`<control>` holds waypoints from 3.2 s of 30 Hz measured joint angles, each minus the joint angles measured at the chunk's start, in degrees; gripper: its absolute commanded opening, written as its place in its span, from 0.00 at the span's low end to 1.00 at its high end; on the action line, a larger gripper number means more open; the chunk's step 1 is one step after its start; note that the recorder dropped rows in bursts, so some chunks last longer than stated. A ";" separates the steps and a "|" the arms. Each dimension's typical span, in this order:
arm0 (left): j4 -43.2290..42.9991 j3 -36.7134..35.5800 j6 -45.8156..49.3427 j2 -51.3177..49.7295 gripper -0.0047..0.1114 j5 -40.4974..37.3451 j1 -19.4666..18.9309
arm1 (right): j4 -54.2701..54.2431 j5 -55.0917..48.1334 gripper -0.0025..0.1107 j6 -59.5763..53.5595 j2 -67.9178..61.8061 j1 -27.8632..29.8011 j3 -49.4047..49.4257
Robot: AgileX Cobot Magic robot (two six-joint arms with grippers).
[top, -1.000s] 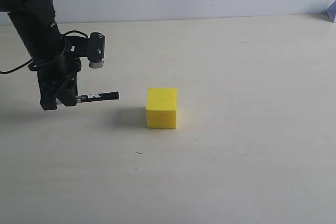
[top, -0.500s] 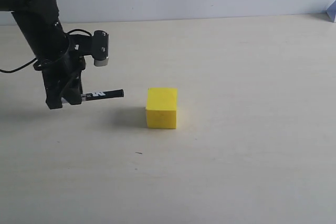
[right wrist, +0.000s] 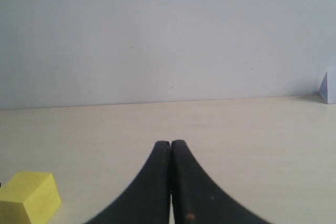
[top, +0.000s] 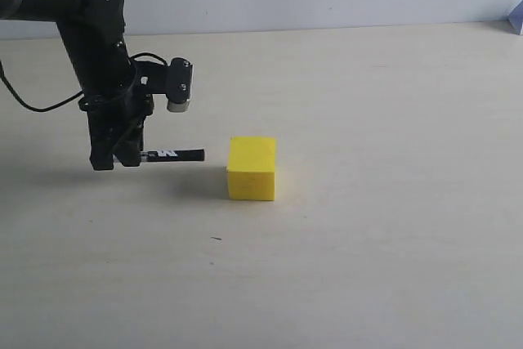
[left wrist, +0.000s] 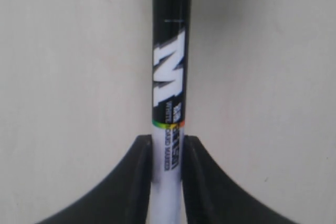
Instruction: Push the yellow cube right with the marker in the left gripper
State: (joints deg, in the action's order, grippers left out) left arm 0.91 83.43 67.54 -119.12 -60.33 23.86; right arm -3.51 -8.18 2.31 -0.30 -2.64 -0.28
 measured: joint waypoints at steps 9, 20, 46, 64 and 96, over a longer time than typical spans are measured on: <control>-0.91 1.04 1.36 -0.04 0.04 3.90 5.79 | 0.00 0.00 0.02 0.00 0.00 0.00 0.00; -1.67 4.43 0.33 -1.42 0.04 0.52 6.72 | 0.00 0.00 0.02 0.00 0.00 0.00 0.00; -0.91 4.47 -6.82 -1.42 0.04 0.56 12.72 | 0.00 0.00 0.02 0.00 0.00 0.00 0.00; 8.18 8.15 -9.12 -5.47 0.04 4.96 17.50 | 0.00 0.00 0.02 0.00 0.00 0.00 0.00; -1.66 10.18 -19.41 -5.95 0.04 5.66 16.69 | 0.00 0.00 0.02 0.00 0.00 0.00 0.00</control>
State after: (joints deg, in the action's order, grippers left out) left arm -0.75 93.61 48.13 -125.07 -54.67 40.55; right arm -3.51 -8.18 2.31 -0.30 -2.64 -0.28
